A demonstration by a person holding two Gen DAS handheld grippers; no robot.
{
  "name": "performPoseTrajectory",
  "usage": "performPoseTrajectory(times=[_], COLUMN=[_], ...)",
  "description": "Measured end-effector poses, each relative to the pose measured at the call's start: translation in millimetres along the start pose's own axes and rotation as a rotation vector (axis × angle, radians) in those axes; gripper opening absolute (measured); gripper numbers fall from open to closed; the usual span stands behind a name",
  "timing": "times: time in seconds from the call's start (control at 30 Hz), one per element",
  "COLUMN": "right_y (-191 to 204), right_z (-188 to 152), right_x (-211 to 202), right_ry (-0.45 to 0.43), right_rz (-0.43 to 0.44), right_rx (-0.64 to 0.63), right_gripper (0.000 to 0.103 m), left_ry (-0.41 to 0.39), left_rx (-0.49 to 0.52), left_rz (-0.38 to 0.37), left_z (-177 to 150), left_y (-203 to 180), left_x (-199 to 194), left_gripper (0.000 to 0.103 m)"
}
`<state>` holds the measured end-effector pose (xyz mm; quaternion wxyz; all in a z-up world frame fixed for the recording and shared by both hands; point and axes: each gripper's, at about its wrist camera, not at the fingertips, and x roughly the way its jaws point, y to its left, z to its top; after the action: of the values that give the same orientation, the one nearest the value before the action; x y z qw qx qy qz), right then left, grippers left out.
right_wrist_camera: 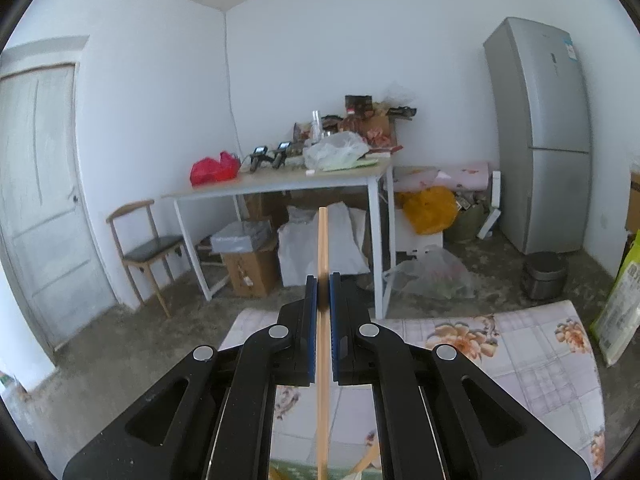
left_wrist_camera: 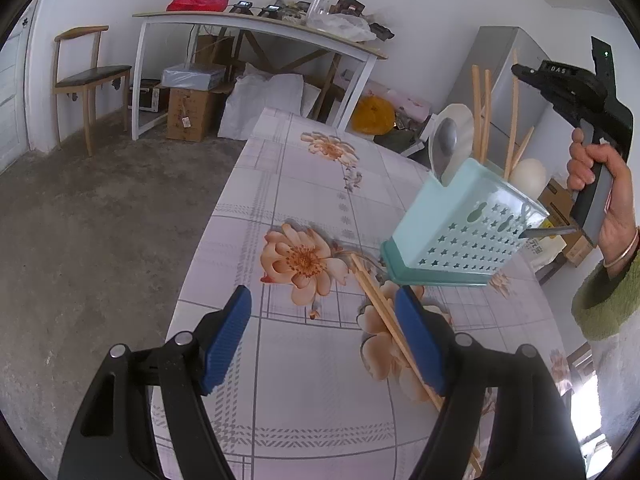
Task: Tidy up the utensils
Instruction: 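Drop the chopstick into the green holder by opening the right gripper, then close the left gripper on a chopstick while the right gripper grasps another chopstick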
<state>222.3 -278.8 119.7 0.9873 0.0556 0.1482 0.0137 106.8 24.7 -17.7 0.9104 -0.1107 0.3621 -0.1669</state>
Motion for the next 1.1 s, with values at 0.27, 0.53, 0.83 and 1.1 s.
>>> performPoseTrajectory(times=[0.27, 0.53, 0.83, 1.1], right_y=[8.1, -1.3, -20.4, -12.2], right_z=[-14.9, -21.3, -58.1, -191.3], right_x=[-14.6, -57.1, -151.6, -151.2], right_ry=[0.071, 0.119, 0.087, 0.358], right_rz=[-0.003, 0.015, 0.081, 0.106], right_rx=[-0.072, -0.051, 0.097, 0.288], right_gripper=[0.005, 0.042, 0.045, 0.045], left_ry=[-0.007, 0.002, 0.054, 0.127], left_rx=[0.007, 0.051, 0.129, 0.199], left_rz=[-0.004, -0.012, -0.022, -0.058], left_z=[-2.6, -9.5, -23.2, -38.9], left_y=[0.5, -11.2, -35.0, -62.9], left_x=[-8.7, -15.3, -6.3, 23.2], left_gripper=[0.072, 0.072, 0.072, 0.054])
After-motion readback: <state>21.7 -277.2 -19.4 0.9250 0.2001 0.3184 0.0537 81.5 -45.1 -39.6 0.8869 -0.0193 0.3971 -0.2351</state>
